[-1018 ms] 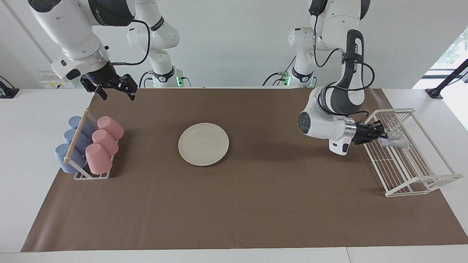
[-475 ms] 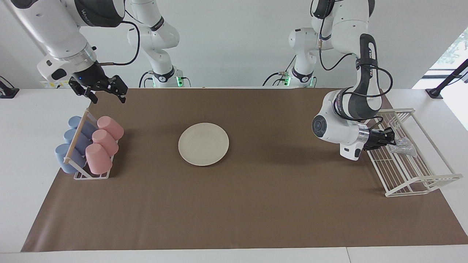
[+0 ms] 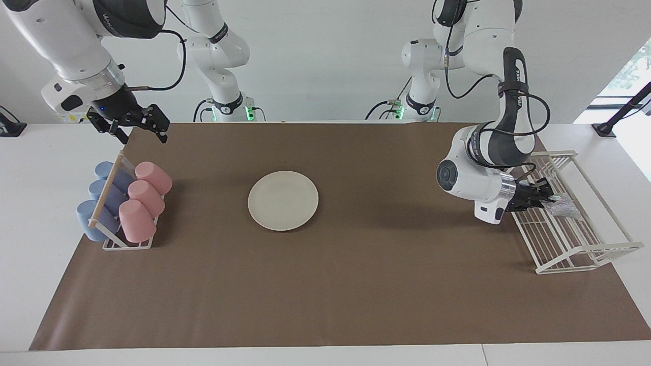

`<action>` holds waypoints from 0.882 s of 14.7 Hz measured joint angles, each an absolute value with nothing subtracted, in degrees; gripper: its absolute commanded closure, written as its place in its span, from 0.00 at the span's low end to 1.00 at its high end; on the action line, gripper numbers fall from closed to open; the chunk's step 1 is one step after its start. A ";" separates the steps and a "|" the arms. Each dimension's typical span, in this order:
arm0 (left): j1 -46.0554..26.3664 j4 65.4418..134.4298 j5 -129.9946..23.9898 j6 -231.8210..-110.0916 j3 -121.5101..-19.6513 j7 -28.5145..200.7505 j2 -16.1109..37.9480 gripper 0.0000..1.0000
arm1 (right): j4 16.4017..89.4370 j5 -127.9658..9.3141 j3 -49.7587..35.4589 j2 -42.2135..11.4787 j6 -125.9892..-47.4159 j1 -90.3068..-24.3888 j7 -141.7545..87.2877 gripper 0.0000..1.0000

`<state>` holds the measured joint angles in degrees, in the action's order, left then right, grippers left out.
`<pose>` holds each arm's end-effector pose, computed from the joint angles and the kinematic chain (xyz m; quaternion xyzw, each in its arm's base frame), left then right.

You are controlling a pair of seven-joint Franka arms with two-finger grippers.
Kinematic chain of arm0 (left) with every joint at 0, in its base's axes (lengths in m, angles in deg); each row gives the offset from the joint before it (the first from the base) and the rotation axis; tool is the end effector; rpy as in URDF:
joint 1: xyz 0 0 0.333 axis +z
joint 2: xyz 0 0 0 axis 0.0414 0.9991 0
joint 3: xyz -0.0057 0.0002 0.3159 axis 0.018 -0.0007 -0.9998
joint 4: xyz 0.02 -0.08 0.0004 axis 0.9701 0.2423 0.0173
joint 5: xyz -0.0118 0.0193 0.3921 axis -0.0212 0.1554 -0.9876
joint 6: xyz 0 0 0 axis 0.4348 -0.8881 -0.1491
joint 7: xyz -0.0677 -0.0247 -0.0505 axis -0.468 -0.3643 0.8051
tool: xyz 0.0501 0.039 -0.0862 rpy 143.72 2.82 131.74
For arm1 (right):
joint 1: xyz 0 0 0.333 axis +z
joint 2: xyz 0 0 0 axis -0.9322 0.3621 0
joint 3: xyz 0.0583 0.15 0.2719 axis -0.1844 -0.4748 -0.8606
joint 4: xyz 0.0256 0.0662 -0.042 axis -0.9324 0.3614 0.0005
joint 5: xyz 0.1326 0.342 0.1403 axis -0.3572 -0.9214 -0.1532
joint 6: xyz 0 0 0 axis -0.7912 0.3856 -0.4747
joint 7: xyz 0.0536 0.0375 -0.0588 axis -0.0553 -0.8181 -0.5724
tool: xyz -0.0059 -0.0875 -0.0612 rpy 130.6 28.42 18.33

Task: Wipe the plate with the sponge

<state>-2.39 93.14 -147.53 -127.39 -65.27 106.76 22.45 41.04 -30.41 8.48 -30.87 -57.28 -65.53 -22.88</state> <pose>0.6235 -0.0413 0.3662 -0.8327 0.0226 -0.0300 0.5525 0.5462 -0.0465 0.6105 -0.9993 0.0125 0.0296 0.0173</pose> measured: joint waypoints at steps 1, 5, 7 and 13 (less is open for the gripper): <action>-2.32 93.14 -147.53 -127.44 -65.30 106.76 22.45 0.05 | 41.04 -30.41 8.48 -30.87 -57.28 -65.44 -22.88 0.00; -1.73 92.96 -147.50 -128.25 -65.18 106.76 22.44 0.00 | 41.05 -30.41 8.40 -30.87 -57.26 -65.37 -22.88 0.00; -1.51 92.30 -145.89 -128.81 -65.17 106.77 22.40 0.00 | 41.25 -30.41 8.46 -30.87 -57.18 -65.41 -22.88 0.00; 1.40 84.83 -118.87 -131.79 -65.13 95.24 16.94 0.00 | 41.76 -30.41 8.53 -30.87 -57.44 -65.42 -22.87 0.00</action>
